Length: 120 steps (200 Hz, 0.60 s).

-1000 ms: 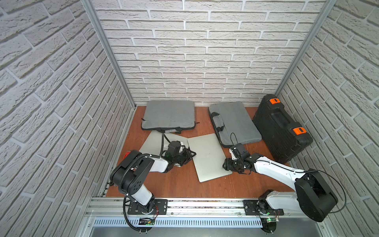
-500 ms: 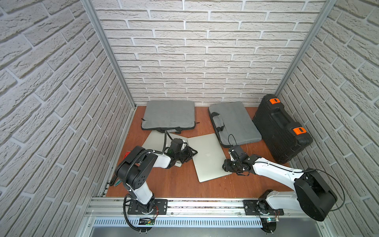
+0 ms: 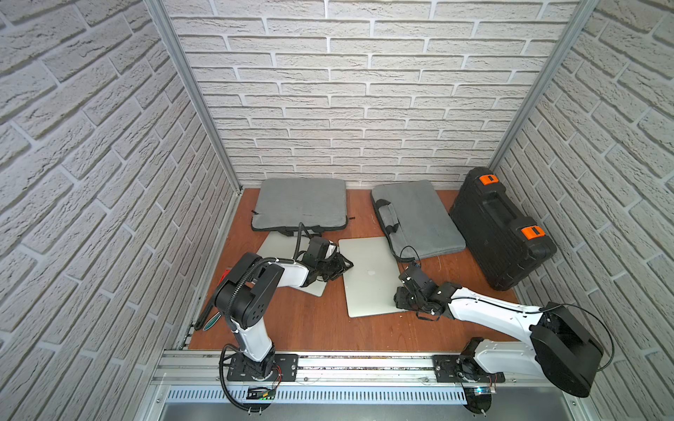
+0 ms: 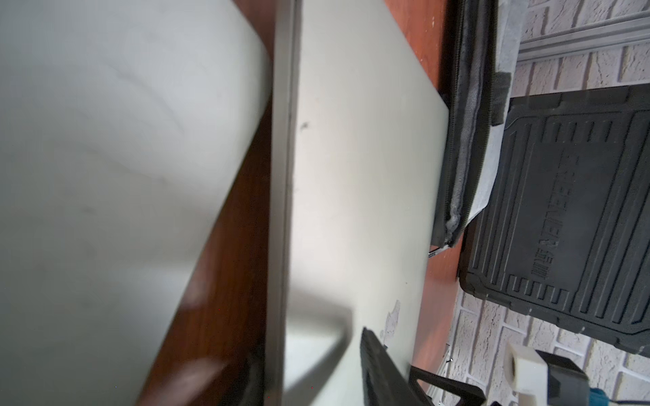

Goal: Open the zippered laptop bag and take out the laptop
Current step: Place the laptop at the center of the board.

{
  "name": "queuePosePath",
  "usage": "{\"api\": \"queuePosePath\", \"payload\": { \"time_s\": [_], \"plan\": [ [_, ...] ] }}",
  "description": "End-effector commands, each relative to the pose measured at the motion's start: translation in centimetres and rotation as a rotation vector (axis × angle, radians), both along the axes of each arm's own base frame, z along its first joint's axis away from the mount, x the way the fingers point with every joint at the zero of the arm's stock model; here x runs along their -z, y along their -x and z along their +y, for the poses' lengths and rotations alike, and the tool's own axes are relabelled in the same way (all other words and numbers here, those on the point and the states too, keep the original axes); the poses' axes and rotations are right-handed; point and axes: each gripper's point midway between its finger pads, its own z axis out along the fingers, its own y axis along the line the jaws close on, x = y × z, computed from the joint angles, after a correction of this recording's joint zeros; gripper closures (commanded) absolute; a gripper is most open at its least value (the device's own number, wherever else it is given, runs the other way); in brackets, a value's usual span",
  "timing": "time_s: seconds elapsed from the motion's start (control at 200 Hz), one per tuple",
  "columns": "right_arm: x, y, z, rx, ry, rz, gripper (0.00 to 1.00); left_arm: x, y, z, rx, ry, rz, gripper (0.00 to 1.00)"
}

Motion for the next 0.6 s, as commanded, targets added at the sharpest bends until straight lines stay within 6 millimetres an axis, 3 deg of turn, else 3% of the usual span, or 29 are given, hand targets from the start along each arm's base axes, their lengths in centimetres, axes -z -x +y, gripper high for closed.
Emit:
{"api": "queuePosePath", "payload": {
  "time_s": [0.0, 0.425, 0.595],
  "plan": [
    [0.0, 2.6, 3.2, -0.080, -0.133, 0.083, 0.48, -2.5, -0.6, -2.5, 0.080, 0.089, -0.075, 0.58],
    [-1.1, 3.7, 3.8, -0.047, -0.147, 0.040, 0.50, -1.6, -1.3, -3.0, 0.110, 0.063, -0.058, 0.58],
    [-1.8, 3.8, 3.4, -0.045, -0.119, 0.026, 0.50, -0.8, -1.0, -2.5, 0.103, 0.036, -0.034, 0.51]
  ]
}}
